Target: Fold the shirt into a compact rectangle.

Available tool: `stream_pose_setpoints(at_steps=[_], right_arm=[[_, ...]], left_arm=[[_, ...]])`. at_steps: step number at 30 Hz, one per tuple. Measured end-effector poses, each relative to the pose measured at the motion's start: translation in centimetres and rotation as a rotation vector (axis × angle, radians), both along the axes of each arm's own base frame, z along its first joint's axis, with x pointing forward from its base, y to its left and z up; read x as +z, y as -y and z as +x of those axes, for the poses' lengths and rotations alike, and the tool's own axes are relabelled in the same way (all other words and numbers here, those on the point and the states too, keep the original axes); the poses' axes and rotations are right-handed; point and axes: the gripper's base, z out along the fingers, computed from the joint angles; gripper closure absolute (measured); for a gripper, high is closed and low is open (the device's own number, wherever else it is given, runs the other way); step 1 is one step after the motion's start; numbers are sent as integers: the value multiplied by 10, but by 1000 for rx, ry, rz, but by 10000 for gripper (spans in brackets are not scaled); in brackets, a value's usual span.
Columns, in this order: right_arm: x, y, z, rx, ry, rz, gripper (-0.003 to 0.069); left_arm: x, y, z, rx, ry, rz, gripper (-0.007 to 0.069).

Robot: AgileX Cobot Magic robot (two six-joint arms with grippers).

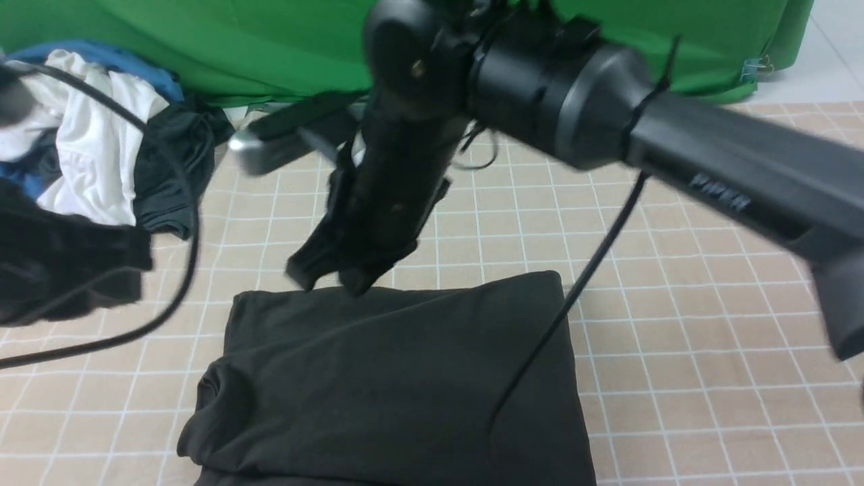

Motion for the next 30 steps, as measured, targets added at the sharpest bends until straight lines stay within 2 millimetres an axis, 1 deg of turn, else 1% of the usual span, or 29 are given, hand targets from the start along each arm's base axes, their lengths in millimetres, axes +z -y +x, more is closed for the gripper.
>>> stream_pose_setpoints(at_steps=[2, 3, 4, 6, 7, 8, 10, 13, 15, 19, 22, 23, 24, 26, 27, 30], right_arm=[[6, 13, 0, -17, 0, -4, 624], [8, 22, -1, -28, -8, -13, 624], [8, 30, -3, -35, -18, -24, 624], [6, 47, -10, -42, -42, -51, 624], [1, 56, -16, -48, -65, -74, 624], [2, 62, -20, -51, -72, -80, 624], [-5, 76, -33, -56, -102, -109, 624], [-23, 92, -52, -72, -112, -116, 624], [-33, 100, -60, -86, -108, -110, 624], [-71, 112, -73, -126, -125, -131, 624], [-94, 120, -81, -141, -163, -168, 624], [-94, 120, -81, -141, -163, -168, 624], [-103, 122, -84, -144, -181, -186, 624], [-109, 124, -86, -147, -186, -193, 624], [-114, 125, -87, -152, -187, -195, 624], [-118, 127, -89, -153, -193, -201, 624]], left_arm=[[-13, 2, 11, -8, -32, -1, 606], [-22, 4, 18, -16, -57, -5, 606], [-31, 7, 24, -36, -77, -17, 606], [-43, 12, 33, -62, -109, -46, 606], [-49, 15, 37, -75, -130, -64, 606], [-55, 17, 40, -84, -146, -71, 606], [-69, 20, 47, -91, -182, -94, 606], [-91, 21, 54, -80, -235, -91, 606], [-107, 21, 54, -78, -279, -83, 606], [-139, 18, 51, -52, -333, -61, 606], [-157, 15, 43, -40, -367, -36, 606], [-158, 15, 42, -37, -369, -33, 606], [-165, 12, 38, -22, -381, -16, 606], [-171, 10, 33, 0, -393, -6, 606], [-172, 9, 33, 22, -391, -8, 606], [-173, 9, 31, 39, -389, -9, 606]])
